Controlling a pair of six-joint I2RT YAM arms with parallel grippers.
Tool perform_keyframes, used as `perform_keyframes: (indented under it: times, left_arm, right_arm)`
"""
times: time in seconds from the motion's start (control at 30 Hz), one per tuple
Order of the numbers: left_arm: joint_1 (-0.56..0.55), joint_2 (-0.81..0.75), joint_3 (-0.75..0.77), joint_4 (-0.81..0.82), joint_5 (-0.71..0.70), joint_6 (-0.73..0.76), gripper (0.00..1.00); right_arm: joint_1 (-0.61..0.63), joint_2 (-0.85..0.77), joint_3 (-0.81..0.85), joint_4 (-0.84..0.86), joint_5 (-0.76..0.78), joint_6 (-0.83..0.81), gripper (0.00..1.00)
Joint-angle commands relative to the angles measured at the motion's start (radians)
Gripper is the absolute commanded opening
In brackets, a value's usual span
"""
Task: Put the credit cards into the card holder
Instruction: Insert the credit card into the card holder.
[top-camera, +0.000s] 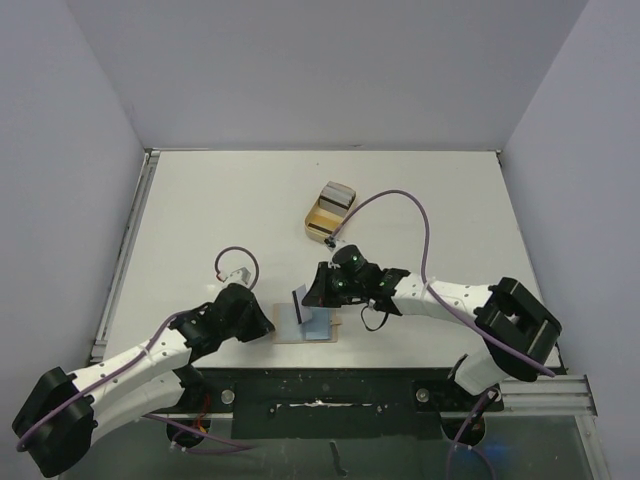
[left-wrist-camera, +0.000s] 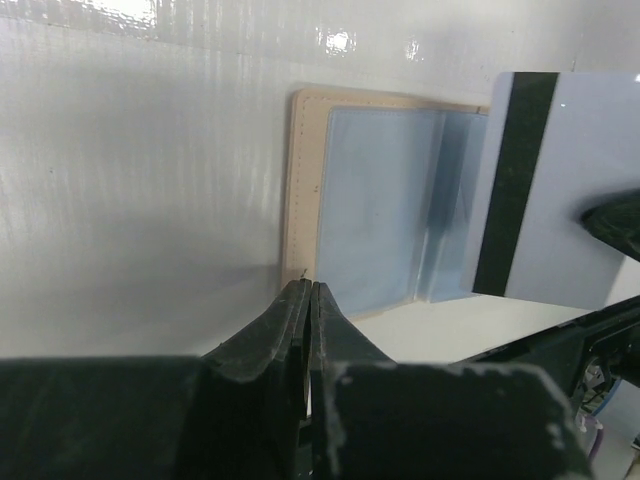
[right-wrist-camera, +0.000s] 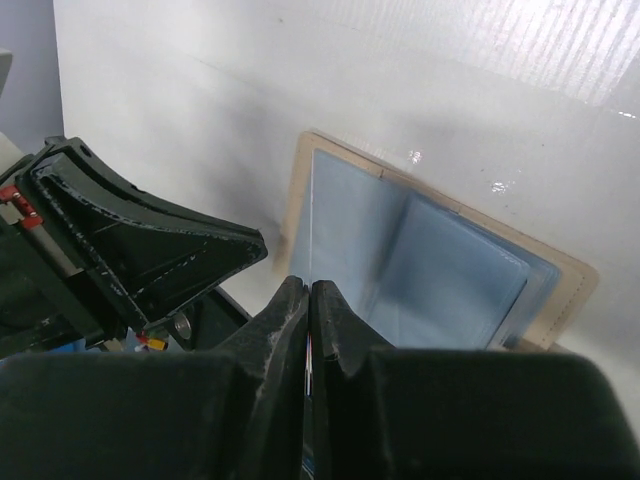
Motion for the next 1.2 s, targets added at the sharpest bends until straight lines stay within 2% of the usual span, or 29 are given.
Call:
perform_keyframes:
  times: [0.0, 1.17]
  left_arm:
    - [0.006, 0.002, -0.01, 0.093, 0.037, -0.016, 0.0]
    - [0.007, 0.004, -0.056, 0.085, 0.055, -0.029, 0.0]
  right_arm:
    - [0.011, 0.02, -0.014, 0.088, -0.021, 0.05, 0.0]
    - [0.011, -0.004, -0.14, 0.092, 0.033, 0.134, 0.03]
